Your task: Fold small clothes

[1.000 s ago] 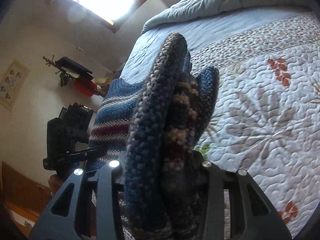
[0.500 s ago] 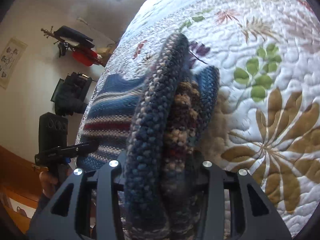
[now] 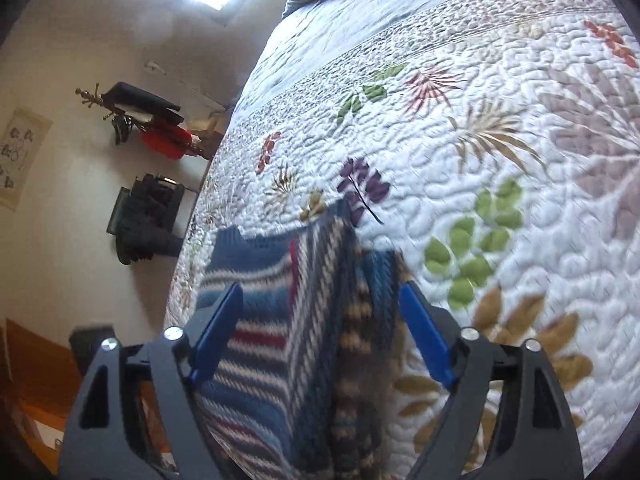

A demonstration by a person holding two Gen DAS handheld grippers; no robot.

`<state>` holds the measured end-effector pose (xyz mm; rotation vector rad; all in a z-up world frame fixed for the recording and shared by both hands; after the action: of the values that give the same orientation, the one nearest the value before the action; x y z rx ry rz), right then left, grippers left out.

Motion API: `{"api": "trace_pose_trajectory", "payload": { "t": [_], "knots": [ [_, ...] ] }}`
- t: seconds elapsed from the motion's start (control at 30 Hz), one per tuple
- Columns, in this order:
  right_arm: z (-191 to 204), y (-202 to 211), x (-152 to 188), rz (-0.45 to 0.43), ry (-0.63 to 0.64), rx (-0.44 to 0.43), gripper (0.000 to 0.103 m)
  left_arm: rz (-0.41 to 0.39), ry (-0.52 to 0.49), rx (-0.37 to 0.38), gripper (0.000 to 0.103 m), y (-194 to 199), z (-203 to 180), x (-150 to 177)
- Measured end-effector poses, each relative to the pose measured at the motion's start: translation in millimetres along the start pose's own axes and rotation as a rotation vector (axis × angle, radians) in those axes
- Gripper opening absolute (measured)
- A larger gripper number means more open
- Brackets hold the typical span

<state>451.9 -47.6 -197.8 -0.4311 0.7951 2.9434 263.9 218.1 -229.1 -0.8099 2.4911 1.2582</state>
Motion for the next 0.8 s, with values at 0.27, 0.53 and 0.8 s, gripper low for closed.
{"api": "trace_pose_trajectory", "payload": {
  "t": [0.27, 0.53, 0.8],
  "knots": [
    [17.5, -26.1, -25.9, -0.018, 0.145, -0.020, 0.010, 0.039, -0.049, 0.117, 0.080, -27.3, -28.4, 50.5],
    [-31.9, -31.4, -13.2, 0.009, 0.070, 0.100, 0.021, 0.098, 0.030, 0.125, 0.076, -47.5, -1.7, 73.2],
    [41.5, 12.9, 46.2, -0.006, 0.209, 0.004, 0.021, -0.015, -0.001, 0.175, 0.081, -12.6, -22.6, 38.1]
  ]
}}
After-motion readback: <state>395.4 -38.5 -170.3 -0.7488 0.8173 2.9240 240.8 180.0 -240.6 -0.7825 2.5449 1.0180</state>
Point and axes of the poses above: each gripper's, at about its wrist camera, not at the fingertips, and y roughly against the way its jaws point, z to its left, x to its underside, the point moved 3 cm from there along -y, roughly the way its jaws point, and after that the axes turned 12 degrees about -x, right-handed, at the moved point
